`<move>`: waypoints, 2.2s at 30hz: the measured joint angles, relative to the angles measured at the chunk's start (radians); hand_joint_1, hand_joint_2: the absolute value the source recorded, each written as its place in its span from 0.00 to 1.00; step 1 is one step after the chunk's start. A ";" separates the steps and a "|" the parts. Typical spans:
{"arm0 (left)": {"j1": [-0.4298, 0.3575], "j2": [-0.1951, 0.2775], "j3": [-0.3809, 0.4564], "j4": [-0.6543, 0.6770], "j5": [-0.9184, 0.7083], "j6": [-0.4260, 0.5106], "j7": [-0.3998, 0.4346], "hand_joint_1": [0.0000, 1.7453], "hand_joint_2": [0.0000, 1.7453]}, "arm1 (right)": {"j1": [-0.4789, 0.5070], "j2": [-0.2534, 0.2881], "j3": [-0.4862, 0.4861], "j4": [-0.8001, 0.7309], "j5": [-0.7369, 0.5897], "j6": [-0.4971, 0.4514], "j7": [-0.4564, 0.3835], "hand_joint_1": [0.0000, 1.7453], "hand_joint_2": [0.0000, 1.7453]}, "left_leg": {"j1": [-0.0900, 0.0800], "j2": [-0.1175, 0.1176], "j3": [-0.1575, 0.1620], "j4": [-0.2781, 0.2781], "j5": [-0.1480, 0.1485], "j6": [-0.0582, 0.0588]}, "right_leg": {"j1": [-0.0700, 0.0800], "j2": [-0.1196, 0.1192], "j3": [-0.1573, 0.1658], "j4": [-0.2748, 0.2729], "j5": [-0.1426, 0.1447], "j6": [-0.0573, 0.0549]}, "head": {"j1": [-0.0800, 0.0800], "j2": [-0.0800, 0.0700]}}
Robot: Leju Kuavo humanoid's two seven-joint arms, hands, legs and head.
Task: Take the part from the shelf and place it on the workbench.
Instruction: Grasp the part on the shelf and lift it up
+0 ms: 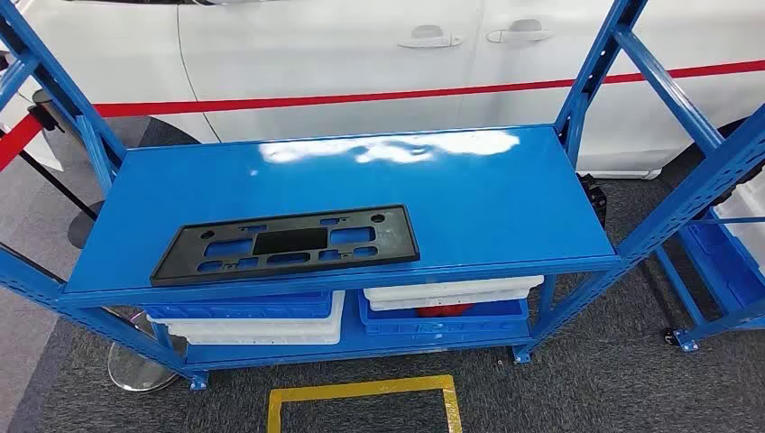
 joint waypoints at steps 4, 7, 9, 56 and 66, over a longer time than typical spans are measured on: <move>-0.011 -0.010 0.058 0.007 -0.051 0.018 -0.020 0.00 0.00 | -0.008 0.006 0.040 0.013 -0.058 -0.029 -0.019 0.00 0.00 | 0.000 0.000 0.000 0.000 0.000 0.000 | 0.000 0.000 0.000 0.000 0.000 0.000 | 0.000 0.000; -0.020 -0.020 0.118 0.014 -0.099 0.037 -0.042 0.00 0.00 | -0.015 0.011 0.077 0.025 -0.115 -0.058 -0.051 0.00 0.75 | 0.000 0.000 0.000 0.000 0.000 0.000 | 0.000 0.000 0.000 0.000 0.000 0.000 | 0.000 0.000; -0.027 -0.028 0.162 0.020 -0.133 0.051 -0.058 0.00 0.00 | -0.017 0.015 0.091 0.028 -0.141 -0.080 -0.080 0.00 1.00 | 0.000 0.000 0.000 0.000 0.000 0.000 | 0.000 0.000 0.000 0.000 0.000 0.000 | 0.000 0.000; -0.118 -0.090 0.738 0.091 -0.548 0.210 -0.241 0.00 0.00 | 0.034 -0.064 0.053 -1.195 0.489 -0.253 -0.442 0.00 1.00 | 0.004 0.005 0.015 -0.032 0.025 0.038 | -0.004 -0.003 -0.025 0.049 -0.032 0.020 | 0.002 0.000; -0.133 -0.104 0.832 0.109 -0.612 0.233 -0.272 0.00 0.00 | -0.038 -0.145 0.220 -1.365 0.676 -0.226 -0.396 0.00 1.00 | -0.006 0.001 0.017 -0.020 0.009 0.022 | 0.013 -0.003 -0.027 0.001 0.038 -0.008 | 0.003 0.000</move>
